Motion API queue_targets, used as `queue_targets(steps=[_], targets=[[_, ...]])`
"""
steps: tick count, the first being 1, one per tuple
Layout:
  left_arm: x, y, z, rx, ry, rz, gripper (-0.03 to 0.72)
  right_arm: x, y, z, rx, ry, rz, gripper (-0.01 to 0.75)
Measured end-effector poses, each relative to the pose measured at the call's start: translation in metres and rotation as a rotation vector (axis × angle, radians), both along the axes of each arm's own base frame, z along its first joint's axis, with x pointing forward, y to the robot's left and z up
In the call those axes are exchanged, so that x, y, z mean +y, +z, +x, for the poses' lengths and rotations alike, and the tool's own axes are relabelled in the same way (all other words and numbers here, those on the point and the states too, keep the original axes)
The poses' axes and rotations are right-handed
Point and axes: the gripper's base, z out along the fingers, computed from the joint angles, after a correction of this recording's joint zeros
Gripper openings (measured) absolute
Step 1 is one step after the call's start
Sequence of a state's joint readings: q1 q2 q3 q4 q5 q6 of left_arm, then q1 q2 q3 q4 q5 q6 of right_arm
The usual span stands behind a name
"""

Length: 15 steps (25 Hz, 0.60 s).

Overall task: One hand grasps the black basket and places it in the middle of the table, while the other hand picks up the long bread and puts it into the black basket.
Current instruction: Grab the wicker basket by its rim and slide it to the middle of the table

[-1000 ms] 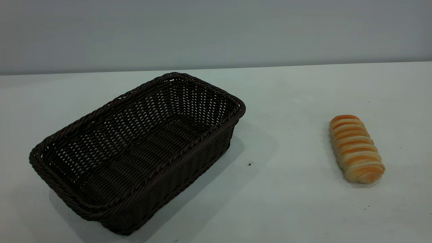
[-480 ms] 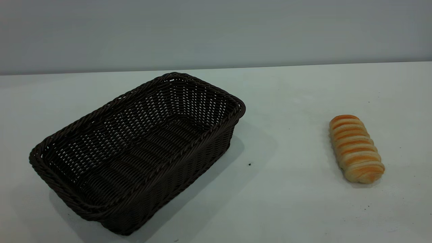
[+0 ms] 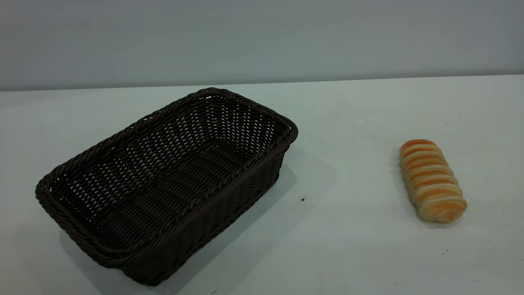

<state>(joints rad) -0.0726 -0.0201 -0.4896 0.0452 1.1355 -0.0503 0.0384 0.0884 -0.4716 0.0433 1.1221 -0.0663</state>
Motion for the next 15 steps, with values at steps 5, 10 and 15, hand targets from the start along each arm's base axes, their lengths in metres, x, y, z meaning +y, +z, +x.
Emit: queue_targets(steps=[5, 10, 15], targets=[[0.000, 0.000, 0.000, 0.000, -0.001, 0.001, 0.415, 0.000, 0.000, 0.000, 0.000, 0.000, 0.000, 0.344], [0.000, 0.000, 0.000, -0.002, -0.001, 0.001, 0.415, 0.000, 0.000, 0.000, -0.001, 0.002, 0.001, 0.344], [0.000, 0.009, 0.002, -0.004, -0.013, 0.015, 0.415, 0.001, 0.010, 0.002, -0.032, 0.011, -0.004, 0.370]])
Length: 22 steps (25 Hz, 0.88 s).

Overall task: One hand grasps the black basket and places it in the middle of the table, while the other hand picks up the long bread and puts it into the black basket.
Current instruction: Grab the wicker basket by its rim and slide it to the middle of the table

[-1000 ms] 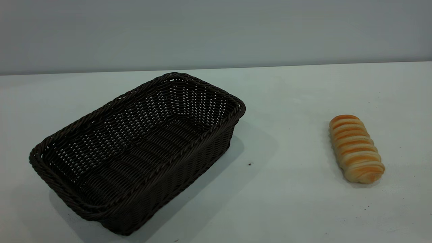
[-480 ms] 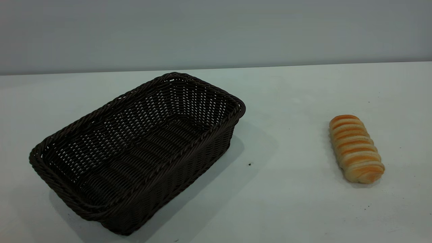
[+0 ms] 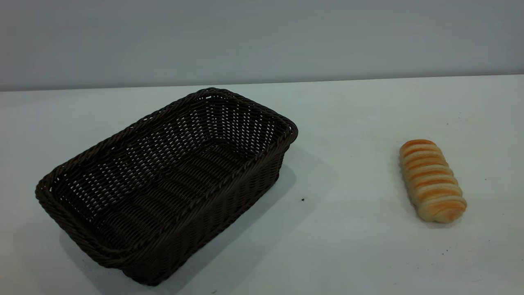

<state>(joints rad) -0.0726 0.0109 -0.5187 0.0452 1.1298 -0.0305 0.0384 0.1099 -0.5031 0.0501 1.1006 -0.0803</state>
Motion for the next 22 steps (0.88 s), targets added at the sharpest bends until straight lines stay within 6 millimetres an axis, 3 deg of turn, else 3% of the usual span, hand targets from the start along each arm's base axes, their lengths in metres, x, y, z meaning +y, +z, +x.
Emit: queue_targets(steps=[5, 9, 14, 18, 22], targets=[[-0.003, 0.020, 0.026, 0.105, -0.009, 0.002, 0.415, 0.006, 0.012, 0.024, -0.002, 0.051, 0.018, 0.444], [-0.006, 0.030, 0.066, 0.241, -0.014, 0.005, 0.415, 0.013, 0.019, 0.052, 0.046, 0.100, 0.063, 0.466], [-0.011, 0.036, 0.119, 0.379, -0.009, -0.004, 0.415, 0.017, 0.012, 0.085, 0.166, 0.140, 0.071, 0.466], [-0.014, 0.030, 0.137, 0.447, 0.005, -0.028, 0.415, 0.018, 0.009, 0.095, 0.192, 0.141, 0.078, 0.468], [-0.019, 0.031, 0.146, 0.403, -0.004, -0.088, 0.415, 0.019, 0.012, 0.098, 0.145, 0.133, 0.098, 0.468]])
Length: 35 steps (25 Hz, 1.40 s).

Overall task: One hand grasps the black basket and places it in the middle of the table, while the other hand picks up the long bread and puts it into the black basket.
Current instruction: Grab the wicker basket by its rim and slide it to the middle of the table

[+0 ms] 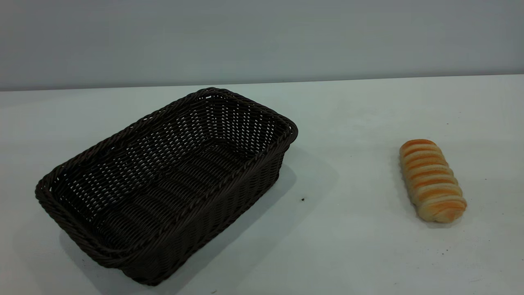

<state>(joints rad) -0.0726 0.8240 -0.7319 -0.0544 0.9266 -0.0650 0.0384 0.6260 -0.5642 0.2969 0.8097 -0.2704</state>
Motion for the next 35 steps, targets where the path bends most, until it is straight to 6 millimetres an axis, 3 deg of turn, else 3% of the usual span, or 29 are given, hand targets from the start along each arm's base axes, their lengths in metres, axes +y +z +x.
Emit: queue_targets(steps=[5, 11, 20, 28, 35], targets=[[-0.006, -0.008, 0.017, 0.043, -0.001, -0.059, 0.415, 0.000, 0.002, 0.002, -0.030, -0.009, 0.016, 0.468], [-0.014, -0.041, 0.053, 0.210, 0.027, -0.118, 0.415, 0.001, 0.002, 0.004, -0.026, -0.012, 0.026, 0.468], [-0.018, -0.095, 0.102, 0.306, 0.287, -0.216, 0.415, 0.001, 0.002, 0.005, -0.032, -0.014, 0.032, 0.469], [-0.024, -0.139, 0.123, 0.404, 0.426, -0.293, 0.415, 0.001, 0.002, 0.005, -0.032, -0.014, 0.032, 0.469], [-0.025, -0.160, 0.132, 0.423, 0.482, -0.309, 0.415, 0.001, 0.002, 0.005, -0.031, -0.014, 0.032, 0.469]])
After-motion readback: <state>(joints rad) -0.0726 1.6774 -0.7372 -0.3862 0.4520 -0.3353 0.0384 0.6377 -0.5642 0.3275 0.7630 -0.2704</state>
